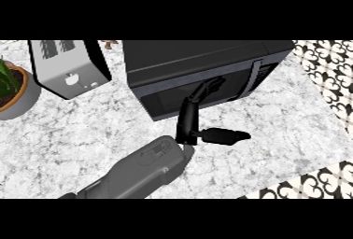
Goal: Pick up the milk, place it into the microwave and close the microwave
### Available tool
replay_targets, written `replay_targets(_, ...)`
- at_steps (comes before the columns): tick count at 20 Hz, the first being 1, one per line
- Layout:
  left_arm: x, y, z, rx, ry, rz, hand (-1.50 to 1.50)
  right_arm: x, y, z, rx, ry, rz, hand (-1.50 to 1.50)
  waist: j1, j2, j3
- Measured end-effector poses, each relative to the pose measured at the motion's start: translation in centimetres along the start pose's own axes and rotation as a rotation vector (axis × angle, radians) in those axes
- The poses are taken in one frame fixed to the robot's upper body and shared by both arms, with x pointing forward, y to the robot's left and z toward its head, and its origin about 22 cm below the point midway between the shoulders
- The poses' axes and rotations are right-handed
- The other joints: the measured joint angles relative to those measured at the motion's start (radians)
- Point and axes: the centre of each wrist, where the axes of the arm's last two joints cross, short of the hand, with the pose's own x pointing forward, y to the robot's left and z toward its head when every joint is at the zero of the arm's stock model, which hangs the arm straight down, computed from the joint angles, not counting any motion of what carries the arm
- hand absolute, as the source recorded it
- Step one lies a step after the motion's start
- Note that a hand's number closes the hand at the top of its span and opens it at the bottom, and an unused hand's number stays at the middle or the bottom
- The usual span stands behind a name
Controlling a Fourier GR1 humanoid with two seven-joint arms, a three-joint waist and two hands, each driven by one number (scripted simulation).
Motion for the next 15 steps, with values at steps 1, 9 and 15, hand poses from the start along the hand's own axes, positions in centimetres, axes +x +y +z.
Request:
replay_targets(1, 0.0, 0.0, 0.0, -0.001, -0.002, 0.001, -1.5, -0.4, 0.3, 0.2, -0.004, 0.005, -0.038, -1.5, 0.001, 0.001, 0.0)
replay_targets(9, -0.2, 0.1, 0.0, 0.009, -0.007, 0.013, -1.5, -1.9, 0.4, 0.7, -0.027, 0.031, -0.205, -1.5, -0.004, 0.0, -0.001)
replay_targets(15, -0.3, 0.1, -0.1, 0.017, -0.017, 0.023, -1.5, -2.2, -0.5, 0.5, -0.039, 0.046, -0.25, -1.5, -0.009, 0.001, 0.0)
